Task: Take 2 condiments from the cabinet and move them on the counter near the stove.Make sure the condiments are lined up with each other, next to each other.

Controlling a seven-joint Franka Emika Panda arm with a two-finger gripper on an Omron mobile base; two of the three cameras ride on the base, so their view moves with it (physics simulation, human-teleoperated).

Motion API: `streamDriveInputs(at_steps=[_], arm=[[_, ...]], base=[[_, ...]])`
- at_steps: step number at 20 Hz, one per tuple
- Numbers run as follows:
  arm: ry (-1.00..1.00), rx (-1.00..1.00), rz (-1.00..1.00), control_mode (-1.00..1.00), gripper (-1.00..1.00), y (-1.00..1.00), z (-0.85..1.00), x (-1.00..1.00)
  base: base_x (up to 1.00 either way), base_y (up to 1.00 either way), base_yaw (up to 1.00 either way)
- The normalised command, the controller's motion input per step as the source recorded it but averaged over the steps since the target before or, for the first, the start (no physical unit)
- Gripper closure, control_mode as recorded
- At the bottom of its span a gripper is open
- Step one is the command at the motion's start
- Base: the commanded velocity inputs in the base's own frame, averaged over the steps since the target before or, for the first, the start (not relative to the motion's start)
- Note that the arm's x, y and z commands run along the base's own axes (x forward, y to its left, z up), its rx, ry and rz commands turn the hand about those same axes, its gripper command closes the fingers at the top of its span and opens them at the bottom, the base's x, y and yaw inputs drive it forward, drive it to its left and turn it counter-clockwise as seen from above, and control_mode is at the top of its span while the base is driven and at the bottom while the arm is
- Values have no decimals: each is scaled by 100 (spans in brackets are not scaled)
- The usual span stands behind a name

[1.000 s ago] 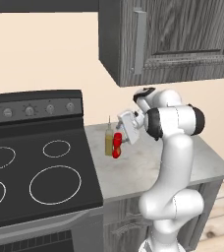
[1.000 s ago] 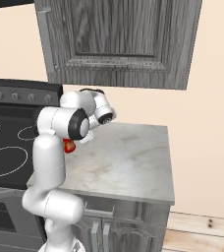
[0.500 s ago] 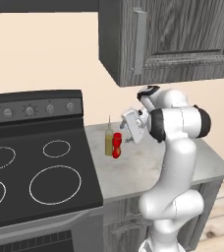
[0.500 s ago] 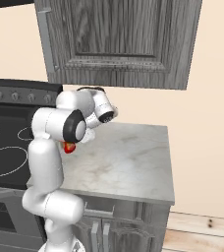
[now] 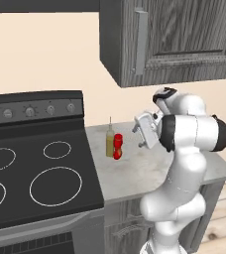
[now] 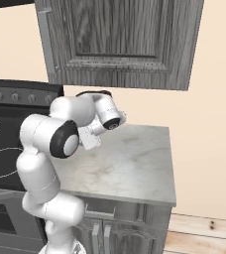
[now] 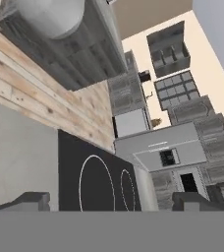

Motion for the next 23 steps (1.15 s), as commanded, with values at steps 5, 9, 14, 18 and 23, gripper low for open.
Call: streamDriveInputs(at_steps=[5,9,14,18,23], arm=[[-15,13,-3,-100,-100,-36,0,-95],[-21,13,-1,-100,-100,-18,0,-100],[-35,4,0,-100,-100,13,28,-96],[-52,-1,0,-100,-100,47,54,-64],[-57,-9,0,-100,-100,52,51,-59]], base=[[0,0,0],[0,0,0],[0,0,0],[0,0,0],[0,0,0]])
